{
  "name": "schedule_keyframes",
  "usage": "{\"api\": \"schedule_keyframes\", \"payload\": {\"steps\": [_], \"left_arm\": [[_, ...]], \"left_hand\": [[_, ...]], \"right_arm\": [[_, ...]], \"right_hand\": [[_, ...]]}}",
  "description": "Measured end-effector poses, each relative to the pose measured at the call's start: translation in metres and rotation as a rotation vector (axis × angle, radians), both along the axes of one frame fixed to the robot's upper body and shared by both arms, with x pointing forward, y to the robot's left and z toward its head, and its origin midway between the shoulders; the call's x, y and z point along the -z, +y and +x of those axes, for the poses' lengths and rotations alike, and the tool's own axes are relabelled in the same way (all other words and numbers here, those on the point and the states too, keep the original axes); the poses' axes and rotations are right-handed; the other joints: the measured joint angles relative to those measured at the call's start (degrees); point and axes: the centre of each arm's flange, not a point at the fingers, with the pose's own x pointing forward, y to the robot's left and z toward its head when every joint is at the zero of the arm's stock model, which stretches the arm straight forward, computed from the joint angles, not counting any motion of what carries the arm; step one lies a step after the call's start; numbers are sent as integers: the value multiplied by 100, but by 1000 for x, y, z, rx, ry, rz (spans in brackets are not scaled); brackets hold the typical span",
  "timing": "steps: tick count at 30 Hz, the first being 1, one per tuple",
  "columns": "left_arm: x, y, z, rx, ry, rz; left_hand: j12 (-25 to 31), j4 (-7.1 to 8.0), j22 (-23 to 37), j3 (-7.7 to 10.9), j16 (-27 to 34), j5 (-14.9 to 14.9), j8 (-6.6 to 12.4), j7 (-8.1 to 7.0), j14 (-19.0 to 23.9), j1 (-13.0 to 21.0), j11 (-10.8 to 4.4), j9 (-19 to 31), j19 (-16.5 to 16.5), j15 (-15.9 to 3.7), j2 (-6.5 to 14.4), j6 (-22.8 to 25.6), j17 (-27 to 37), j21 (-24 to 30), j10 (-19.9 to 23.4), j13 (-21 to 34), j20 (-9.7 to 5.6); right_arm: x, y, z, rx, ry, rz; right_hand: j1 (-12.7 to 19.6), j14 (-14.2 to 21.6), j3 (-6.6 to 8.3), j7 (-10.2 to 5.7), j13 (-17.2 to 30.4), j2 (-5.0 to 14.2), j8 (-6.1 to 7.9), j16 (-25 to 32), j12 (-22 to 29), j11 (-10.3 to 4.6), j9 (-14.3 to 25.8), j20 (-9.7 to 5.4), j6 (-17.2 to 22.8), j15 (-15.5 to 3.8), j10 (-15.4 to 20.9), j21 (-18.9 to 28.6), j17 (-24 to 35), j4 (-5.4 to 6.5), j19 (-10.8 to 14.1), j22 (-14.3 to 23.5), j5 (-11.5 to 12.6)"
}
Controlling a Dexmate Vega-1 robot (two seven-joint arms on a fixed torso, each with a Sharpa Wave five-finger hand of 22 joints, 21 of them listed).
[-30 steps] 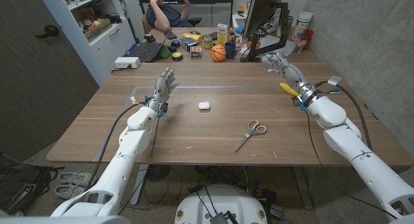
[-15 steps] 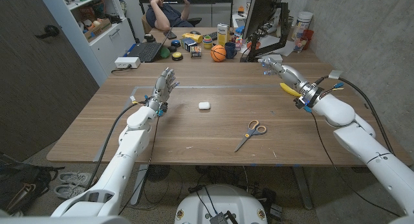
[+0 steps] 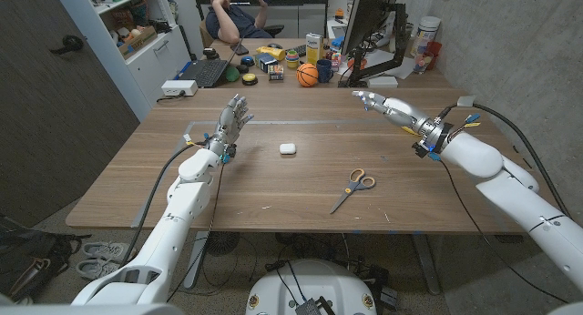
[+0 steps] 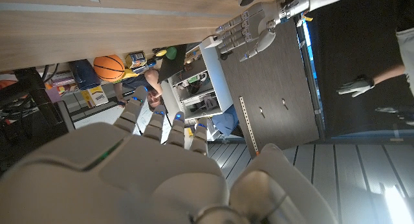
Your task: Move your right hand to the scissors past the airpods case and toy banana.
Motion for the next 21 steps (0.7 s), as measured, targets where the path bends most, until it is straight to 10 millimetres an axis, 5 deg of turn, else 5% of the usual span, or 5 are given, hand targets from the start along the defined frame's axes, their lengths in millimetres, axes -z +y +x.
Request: {"api": "schedule_keyframes", "payload": {"steps": [21], "left_arm": [[1, 0, 1, 11, 5, 9]], "left_hand": [[0, 36, 0, -77, 0, 39, 0, 0, 0, -15, 2, 0, 0, 0, 15, 0, 0, -22, -2, -5, 0]], "right_arm": [[5, 34, -7, 72, -131, -372]], "right_hand": [[1005, -91, 224, -141, 1, 105, -56, -194, 0, -90, 0, -1, -677, -10, -374, -504, 0, -569, 83, 15, 182]]}}
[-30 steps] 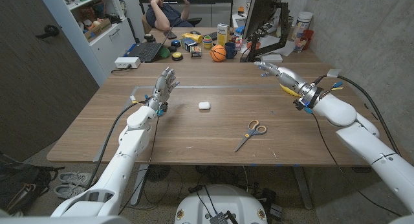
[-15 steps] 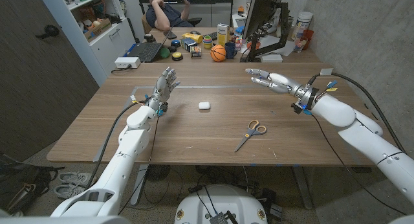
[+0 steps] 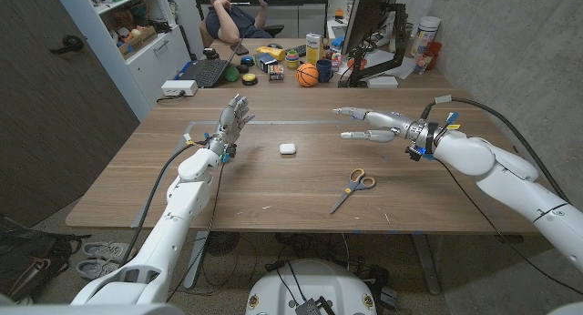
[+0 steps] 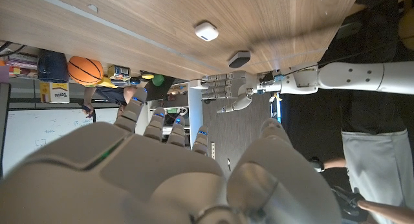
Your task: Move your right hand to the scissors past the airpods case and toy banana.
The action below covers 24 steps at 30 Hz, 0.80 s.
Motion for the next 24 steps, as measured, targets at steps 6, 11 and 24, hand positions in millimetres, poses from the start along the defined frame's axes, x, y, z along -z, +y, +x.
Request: {"api": "schedule_keyframes", "payload": {"steps": [6, 11, 24], "left_arm": [[0, 1, 1, 6, -3, -1], [1, 2, 2, 8, -3, -1], [1, 5, 4, 11, -9, -4]], "left_hand": [[0, 29, 30, -35, 0, 0, 0, 0, 0, -3, 28, 0, 0, 0, 3, 0, 29, 0, -29, -10, 0], [0, 35, 30, -74, 0, 0, 0, 0, 0, -15, 28, 0, 0, 0, 15, 0, 29, 0, -28, -10, 0], [0, 81, 30, -235, 0, 0, 0, 0, 0, -91, 40, 0, 31, 1, -32, 0, 28, 0, -15, -10, 31]], "right_arm": [[1, 10, -1, 28, -21, -112], [6, 16, 2, 78, -36, -215], [13, 23, 4, 180, -86, -382]], "right_hand": [[314, -123, 27, -84, 0, -8, 15, -96, -45, -64, 0, 14, -230, -48, -315, -190, 0, -184, 232, 0, 143], [381, -205, 8, -117, 0, -4, 15, -133, -56, -103, 8, 10, -394, -63, -595, -293, 0, -230, 317, 0, 186], [944, -172, 152, -111, 14, 99, 50, -166, -21, -201, 14, 9, -502, -135, -617, -503, 0, -485, 522, -1, 420]]}}
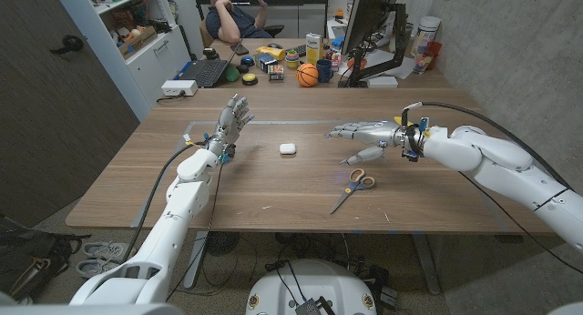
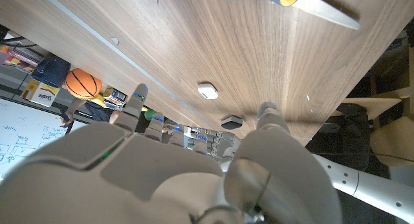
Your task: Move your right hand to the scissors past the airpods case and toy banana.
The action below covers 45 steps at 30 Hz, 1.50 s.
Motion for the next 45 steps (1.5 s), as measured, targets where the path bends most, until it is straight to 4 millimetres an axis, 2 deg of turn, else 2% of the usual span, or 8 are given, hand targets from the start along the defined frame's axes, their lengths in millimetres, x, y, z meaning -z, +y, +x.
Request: {"api": "schedule_keyframes", "payload": {"steps": [7, 15, 25, 32, 37, 39, 43, 45], "left_arm": [[-1, 1, 1, -1, -8, -2], [-2, 2, 2, -2, -12, -3], [-3, 1, 4, -2, -12, -2], [-4, 0, 4, -1, -13, -3], [-4, 0, 5, 0, -12, -2], [-4, 0, 5, -1, -12, -2], [-5, -1, 5, 0, -12, -2], [-5, -1, 5, 0, -12, -2]], "left_hand": [[0, -13, 0, -61, 0, 0, 0, 0, 29, 0, 9, 0, 0, 29, 0, 0, 0, -42, 9, 0, 0], [0, 7, -1, -128, 0, 0, -3, 0, 29, 0, 9, 0, 0, 29, 0, 0, -1, -42, 9, 1, 0], [0, 4, -1, -171, 0, 0, -3, 0, 29, 0, 8, 0, 12, 29, 0, 0, -1, -64, 9, 1, 12], [0, 16, -1, -183, 0, 0, -3, 0, 29, 0, 8, 0, 31, 29, 0, 0, -1, -63, 9, 1, 30], [0, 17, -1, -219, 0, 0, -3, 0, 29, 0, 8, 0, 30, 29, 0, 0, -2, -63, 9, 1, 30], [0, 17, -1, -219, 0, 0, -3, 0, 29, 0, 8, 0, 30, 29, 0, 0, -2, -63, 9, 1, 30], [0, 33, -1, -235, 0, 0, -3, 0, 29, 0, 8, 0, 30, 29, 0, 0, -2, -63, 9, 1, 30], [0, 33, -2, -235, 0, 0, -3, 0, 29, 0, 8, 0, 30, 29, 0, 0, -1, -63, 9, 1, 30]], "right_arm": [[4, 0, 1, 55, -20, -78], [8, -1, 2, 107, -22, -161], [13, -4, 1, 153, 19, -224], [17, -3, -1, 170, 55, -252], [23, -2, -3, 179, 76, -271], [24, -1, -3, 176, 78, -273], [28, 0, -4, 183, 88, -285], [30, 0, -4, 191, 85, -290]], "right_hand": [[384, -41, 61, -1, 1, -5, 1, 1, 66, -118, -1, -6, -205, -63, -66, -129, 0, -202, 156, 0, 207], [540, 72, 55, 0, 0, -15, 0, 4, 104, -173, 15, -8, -204, -174, -11, -209, 0, -244, 237, 0, 288], [871, 443, 7, -11, 0, -60, 89, 94, 111, -219, 27, -9, -149, -567, 286, -382, -29, -291, 685, -1, 500], [986, 532, -20, 11, -1, -56, 89, 94, 111, -239, 26, -21, -126, -553, 410, -436, -29, -264, 864, -1, 526], [1327, 586, -35, -4, -1, -28, 116, 94, 111, -289, 33, -15, -1, -582, 461, -461, -29, -282, 1237, 27, 663], [1551, 648, -34, -16, -1, -6, 143, 94, 111, -320, 54, -10, 71, -563, 492, -466, -29, -313, 1514, 27, 743], [2172, 898, -120, -7, -1, 72, 187, 94, 111, -446, 55, -45, 323, -582, 657, -489, -28, -328, 2370, 8, 918], [2420, 1008, -146, -4, -1, 126, 227, 94, 111, -526, 54, -100, 446, -575, 736, -538, -28, -328, 2630, -16, 949]]}}
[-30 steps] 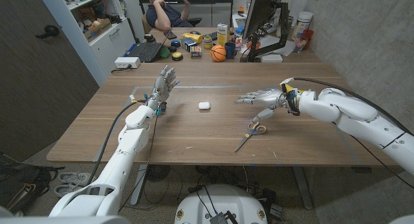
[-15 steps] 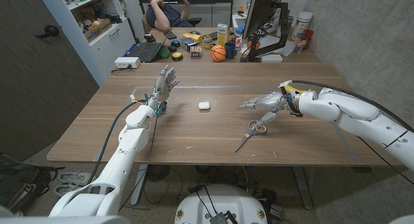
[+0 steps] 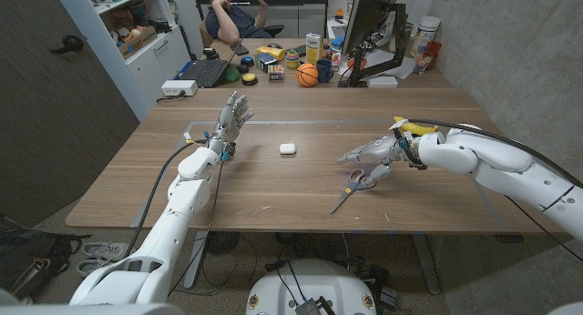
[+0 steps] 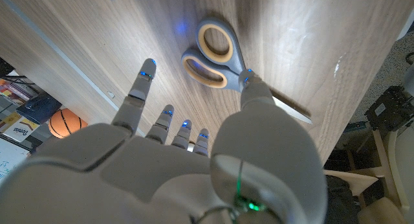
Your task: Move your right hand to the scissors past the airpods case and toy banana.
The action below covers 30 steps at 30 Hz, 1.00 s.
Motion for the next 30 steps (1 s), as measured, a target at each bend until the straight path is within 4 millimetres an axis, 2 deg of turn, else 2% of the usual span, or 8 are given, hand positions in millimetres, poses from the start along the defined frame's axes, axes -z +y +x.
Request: {"api": "schedule_keyframes", "payload": {"steps": [2, 5, 9, 10, 12, 30], "left_arm": [[0, 0, 0, 0, 0, 0], [0, 0, 0, 0, 0, 0], [0, 0, 0, 0, -1, 0], [0, 0, 0, 0, -1, 0], [0, 0, -1, 0, -1, 0], [0, 0, -5, -4, -10, 0]], "left_hand": [[0, -22, 0, -23, 0, 0, 0, 0, 0, 0, 0, 0, 0, 0, 0, 0, 0, 0, 0, 0, 0], [0, -3, 0, -42, 0, 0, 0, 0, 0, -2, 0, 0, 0, 0, 3, 0, 0, 0, 0, 0, 0], [0, 1, 0, -47, 0, 0, 0, 0, 0, -23, 0, 0, 0, 0, 24, 0, 0, -44, 0, 0, 0], [0, 1, 0, -47, 0, 0, 0, 0, 0, -23, 0, 0, 0, 0, 24, 0, 0, -44, 0, 0, 0], [0, -15, 0, -64, 0, 0, 0, 0, 0, -23, 0, 0, 0, 0, 24, 0, 0, -44, 0, 0, 0], [0, 0, 0, -141, 0, 0, 0, 0, 0, -23, 0, 0, 0, 0, 24, 0, -1, -44, 0, 0, 0]], "right_arm": [[2, 1, -1, -3, 2, -1], [2, 1, -1, 5, -17, -2], [2, 1, -1, 6, -36, 0], [3, 1, -2, 5, -35, 1], [3, 2, -2, 5, -34, 1], [2, 1, -3, 7, -49, 18]], "right_hand": [[181, 93, -9, -4, 0, 75, 23, 0, 0, -34, 0, -59, 132, -7, 94, -49, 0, 10, 144, 0, 38], [323, 130, -23, -6, 0, 196, 45, 0, 0, -82, 0, -124, 271, -6, 143, -106, 0, 24, 215, 0, 39], [422, 130, -76, -9, 0, 296, 66, 0, -2, -73, 0, -122, 376, -7, 133, -236, 9, 77, 212, 17, 39], [432, 130, -95, -14, 0, 306, 67, 0, -31, -57, 0, -79, 401, -6, 116, -271, 14, 96, 170, 17, 39], [432, 130, -126, -7, 0, 306, 67, 0, -34, -49, 0, -38, 408, -6, 108, -290, 15, 96, 129, 17, 14], [494, 129, -323, -7, -1, 291, 40, -39, -33, -60, -1, -20, 469, -6, 97, -478, -1, 151, 195, 17, -52]]}}
